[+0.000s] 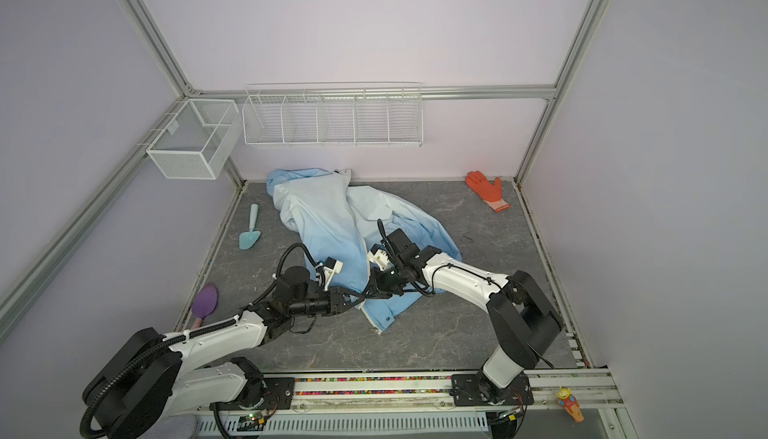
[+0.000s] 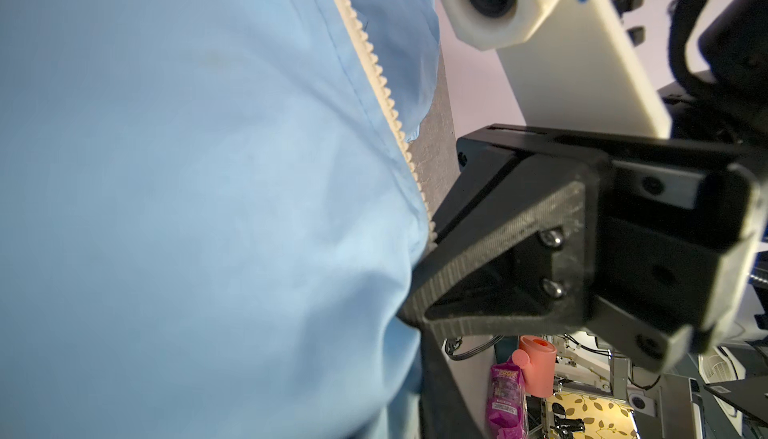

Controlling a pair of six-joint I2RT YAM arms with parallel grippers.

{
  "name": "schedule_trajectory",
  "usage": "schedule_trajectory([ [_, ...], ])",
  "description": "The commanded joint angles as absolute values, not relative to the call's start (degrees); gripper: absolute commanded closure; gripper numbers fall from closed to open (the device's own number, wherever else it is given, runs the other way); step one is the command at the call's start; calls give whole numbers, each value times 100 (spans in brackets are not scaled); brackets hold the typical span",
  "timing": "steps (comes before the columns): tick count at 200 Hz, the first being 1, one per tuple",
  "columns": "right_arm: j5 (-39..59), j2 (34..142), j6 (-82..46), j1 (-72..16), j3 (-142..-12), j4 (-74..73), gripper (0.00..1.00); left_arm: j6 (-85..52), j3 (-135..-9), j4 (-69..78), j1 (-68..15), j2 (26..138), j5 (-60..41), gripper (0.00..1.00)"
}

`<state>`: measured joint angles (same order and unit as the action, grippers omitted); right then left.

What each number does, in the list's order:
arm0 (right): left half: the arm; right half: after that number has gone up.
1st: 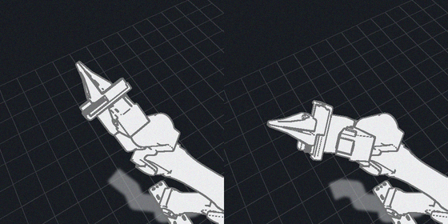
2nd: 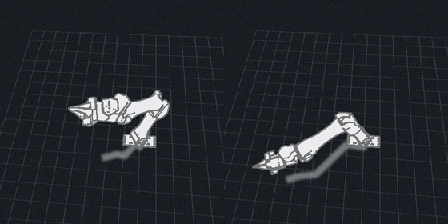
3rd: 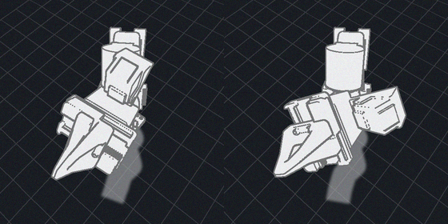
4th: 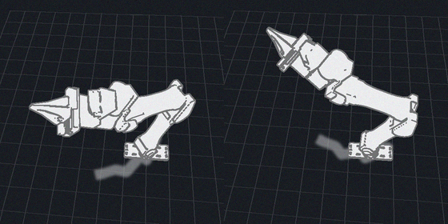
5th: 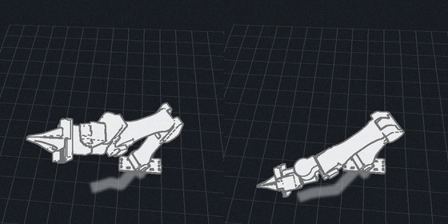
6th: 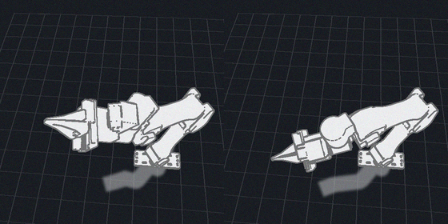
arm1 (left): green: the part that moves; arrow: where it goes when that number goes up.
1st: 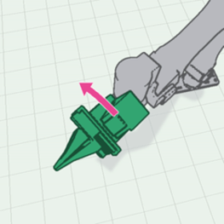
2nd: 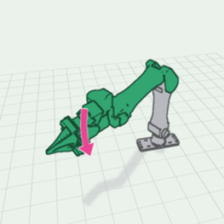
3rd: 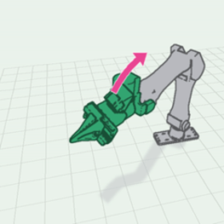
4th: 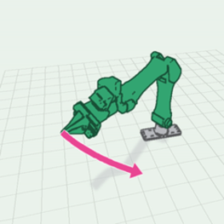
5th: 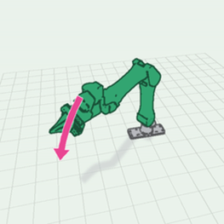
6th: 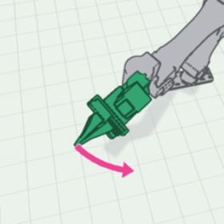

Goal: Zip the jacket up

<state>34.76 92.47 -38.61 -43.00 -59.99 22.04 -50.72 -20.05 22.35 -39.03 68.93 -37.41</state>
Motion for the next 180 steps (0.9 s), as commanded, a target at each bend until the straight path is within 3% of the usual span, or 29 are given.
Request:
schedule_trajectory([
  [1, 3623, 9035, -3744, -4293, -6144, 2188, 93, -4924, -2136, 2101, -3946, 6843, -3841, 83],
  [31, 3577, 9013, -3736, -4255, -6118, 2214, 93, -4905, -2127, 2083, -3947, 6859, -3865, 86],
  [93, 3601, 8991, -3735, -4231, -6101, 2213, 93, -4878, -2118, 1997, -3947, 6840, -3937, 77],
  [151, 3586, 8965, -3710, -4221, -6091, 2241, 93, -4891, -2118, 1960, -3946, 6819, -3842, 81],
  [180, 3561, 8931, -3678, -4212, -6066, 2282, 93, -4923, -2118, 1934, -3946, 6799, -3677, 72],
])
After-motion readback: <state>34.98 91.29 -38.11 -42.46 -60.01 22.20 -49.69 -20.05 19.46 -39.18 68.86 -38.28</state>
